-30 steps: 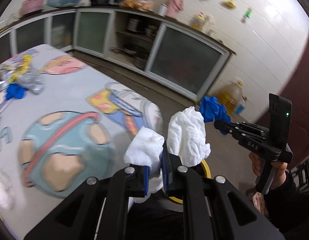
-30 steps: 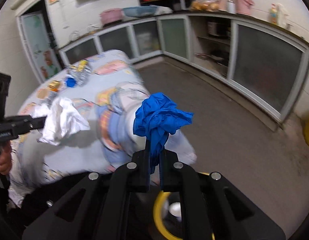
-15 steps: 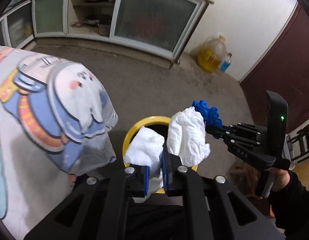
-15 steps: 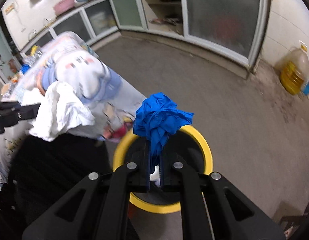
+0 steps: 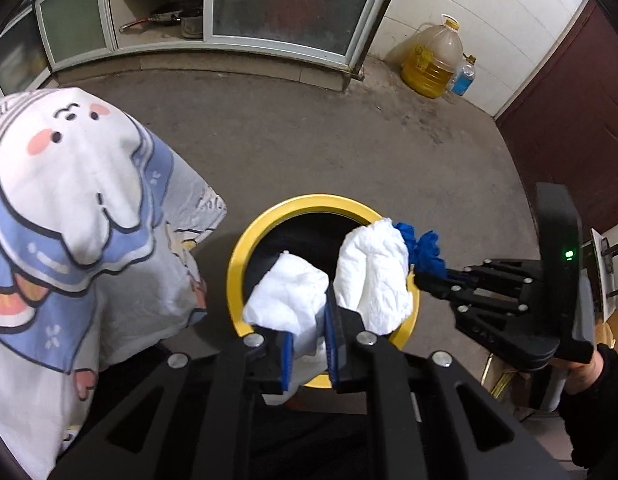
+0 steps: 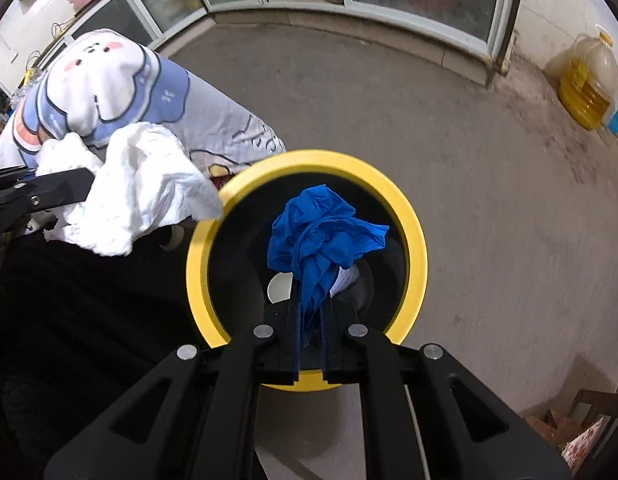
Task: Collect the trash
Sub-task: 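Carry both items to the yellow bin and open both tools over it, then swing both open tools back over the table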
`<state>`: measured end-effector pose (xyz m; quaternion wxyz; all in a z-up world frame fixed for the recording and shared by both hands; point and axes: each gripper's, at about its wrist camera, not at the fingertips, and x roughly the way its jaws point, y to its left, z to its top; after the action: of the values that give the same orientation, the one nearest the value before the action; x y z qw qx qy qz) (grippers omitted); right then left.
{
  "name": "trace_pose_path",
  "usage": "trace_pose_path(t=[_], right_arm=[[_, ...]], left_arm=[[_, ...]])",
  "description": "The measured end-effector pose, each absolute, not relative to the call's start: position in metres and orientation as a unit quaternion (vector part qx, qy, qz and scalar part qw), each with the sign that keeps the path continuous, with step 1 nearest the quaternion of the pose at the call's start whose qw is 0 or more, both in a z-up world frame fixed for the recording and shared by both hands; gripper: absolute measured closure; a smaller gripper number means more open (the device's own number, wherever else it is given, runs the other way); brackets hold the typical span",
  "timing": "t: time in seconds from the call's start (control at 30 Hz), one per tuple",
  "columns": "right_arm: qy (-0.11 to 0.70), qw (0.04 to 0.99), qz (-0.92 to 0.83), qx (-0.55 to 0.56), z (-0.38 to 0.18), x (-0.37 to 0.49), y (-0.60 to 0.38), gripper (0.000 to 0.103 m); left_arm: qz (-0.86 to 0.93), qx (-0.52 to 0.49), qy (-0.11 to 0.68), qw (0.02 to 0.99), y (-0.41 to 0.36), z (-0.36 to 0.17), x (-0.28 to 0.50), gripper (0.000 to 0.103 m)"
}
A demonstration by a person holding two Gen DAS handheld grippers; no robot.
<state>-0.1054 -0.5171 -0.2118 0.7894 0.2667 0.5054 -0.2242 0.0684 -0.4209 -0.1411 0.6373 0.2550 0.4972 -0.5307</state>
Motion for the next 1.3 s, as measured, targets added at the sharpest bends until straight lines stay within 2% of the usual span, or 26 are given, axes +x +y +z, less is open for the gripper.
trace_pose_path(t=[0.03,0.07,0.1,0.13,0.17,0.2,0.23,0.27,0.3,0.33,0.57,0.77,1.0,1.13,1.3], right_arm=[[0.511,0.786,-0.221,0.27,-0.216,-0.105,-0.518,0.095],[0.514,0.783,-0.219,0.273,-0.22,-0.105,-0.519,0.095],[0.515,0.781,-0.22,0.275,-0.22,-0.105,-0.52,0.094],[0.519,0.777,-0.226,0.274,-0.223,-0.106,-0.521,0.091],[0.524,0.774,-0.229,0.272,-0.225,-0.107,-0.521,0.089],[0.528,0.771,-0.232,0.27,-0.227,-0.108,-0.522,0.082],[0.528,0.769,-0.237,0.271,-0.228,-0.111,-0.523,0.069],[0.527,0.769,-0.239,0.273,-0.23,-0.113,-0.527,0.061],[0.52,0.77,-0.241,0.278,-0.228,-0.116,-0.528,0.052],[0.517,0.771,-0.243,0.281,-0.227,-0.118,-0.529,0.05],[0.487,0.792,-0.258,0.264,-0.2,-0.118,-0.534,0.051],[0.438,0.846,-0.209,0.22,-0.145,-0.085,-0.522,0.05],[0.376,0.907,-0.108,0.157,-0.067,-0.002,-0.48,0.05],[0.356,0.929,-0.031,0.094,-0.032,0.07,-0.43,0.05],[0.344,0.937,0.06,0.021,-0.002,0.153,-0.359,0.05]], left_arm=[[-0.531,0.249,0.502,0.635,-0.422,-0.143,0.069,0.075],[-0.53,0.243,0.504,0.637,-0.421,-0.142,0.07,0.055],[-0.529,0.24,0.503,0.64,-0.419,-0.141,0.071,0.046],[-0.526,0.234,0.499,0.648,-0.414,-0.139,0.072,0.031],[-0.524,0.229,0.496,0.654,-0.412,-0.137,0.073,0.025],[-0.523,0.225,0.496,0.655,-0.41,-0.136,0.073,0.023],[-0.523,0.218,0.498,0.657,-0.409,-0.134,0.075,0.018],[-0.52,0.213,0.499,0.66,-0.407,-0.132,0.078,0.014],[-0.516,0.206,0.497,0.666,-0.403,-0.128,0.081,0.014],[-0.516,0.202,0.497,0.668,-0.4,-0.127,0.083,0.013],[-0.512,0.155,0.481,0.695,-0.372,-0.091,0.101,0.013],[-0.491,0.093,0.44,0.746,-0.295,-0.034,0.126,0.013],[-0.354,0.063,0.37,0.857,-0.152,0.015,0.155,0.012],[-0.244,0.043,0.356,0.901,-0.077,0.025,0.174,0.012],[-0.184,0.019,0.357,0.915,-0.023,0.023,0.189,0.012]])
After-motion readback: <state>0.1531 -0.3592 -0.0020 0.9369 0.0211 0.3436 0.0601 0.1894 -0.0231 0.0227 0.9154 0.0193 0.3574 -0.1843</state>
